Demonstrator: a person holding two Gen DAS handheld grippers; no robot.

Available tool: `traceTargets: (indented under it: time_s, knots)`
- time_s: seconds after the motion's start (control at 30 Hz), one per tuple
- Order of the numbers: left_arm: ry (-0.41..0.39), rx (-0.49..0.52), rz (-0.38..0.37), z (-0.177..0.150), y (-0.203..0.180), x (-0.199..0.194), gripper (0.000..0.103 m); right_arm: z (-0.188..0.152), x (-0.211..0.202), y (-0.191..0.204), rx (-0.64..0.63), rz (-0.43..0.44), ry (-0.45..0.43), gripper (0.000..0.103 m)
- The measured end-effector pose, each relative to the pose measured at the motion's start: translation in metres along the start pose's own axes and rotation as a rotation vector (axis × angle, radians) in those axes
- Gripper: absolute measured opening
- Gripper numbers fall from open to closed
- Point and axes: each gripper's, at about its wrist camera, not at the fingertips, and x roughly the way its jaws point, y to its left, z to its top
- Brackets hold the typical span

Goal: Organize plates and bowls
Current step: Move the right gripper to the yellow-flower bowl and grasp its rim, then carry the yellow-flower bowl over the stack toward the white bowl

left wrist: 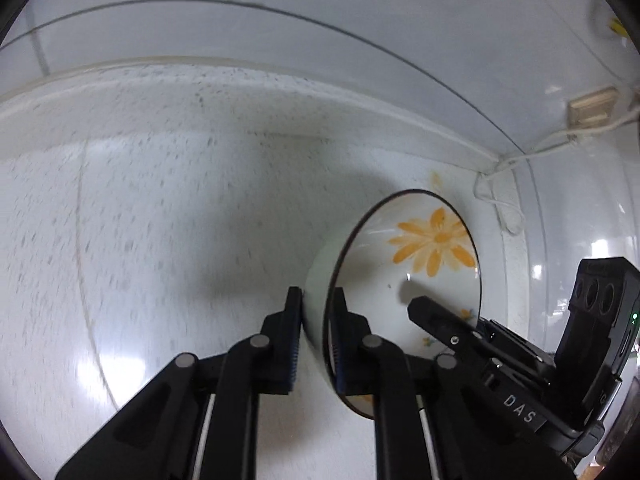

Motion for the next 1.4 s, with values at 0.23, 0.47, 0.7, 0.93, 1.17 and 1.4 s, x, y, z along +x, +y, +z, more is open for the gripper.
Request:
traceTargets:
  time_s: [0.23, 0.47, 0.7, 0.93, 1.17, 1.4]
  knots:
    - [-0.028, 0.022, -0.044, -0.069, -0.015, -0.077, 0.013, -0.047, -0.069, 0.030, -0.015, -0.006, -0.046, 0.019]
    - [-0.025, 0.033, -0.088, -0.182, 0.001, -0.165, 0.013, -0.143, -0.151, 0.077, -0.035, 0.038, -0.107, 0.019]
    - [-0.006, 0.021, -0.023, -0.288, 0.064, -0.212, 0.013, -0.254, -0.150, 0.124, -0.037, 0.104, -0.034, 0.019]
    - [0.056, -0.071, 0.017, -0.332, 0.107, -0.174, 0.013, -0.302, -0.093, 0.135, -0.018, 0.086, 0.090, 0.019]
    - [0.056, -0.078, 0.026, -0.335, 0.114, -0.166, 0.014, -0.295, -0.088, 0.138, -0.019, 0.092, 0.108, 0.019]
    - [0.045, -0.090, 0.032, -0.327, 0.116, -0.165, 0.020, -0.293, -0.105, 0.144, -0.069, 0.079, 0.090, 0.020]
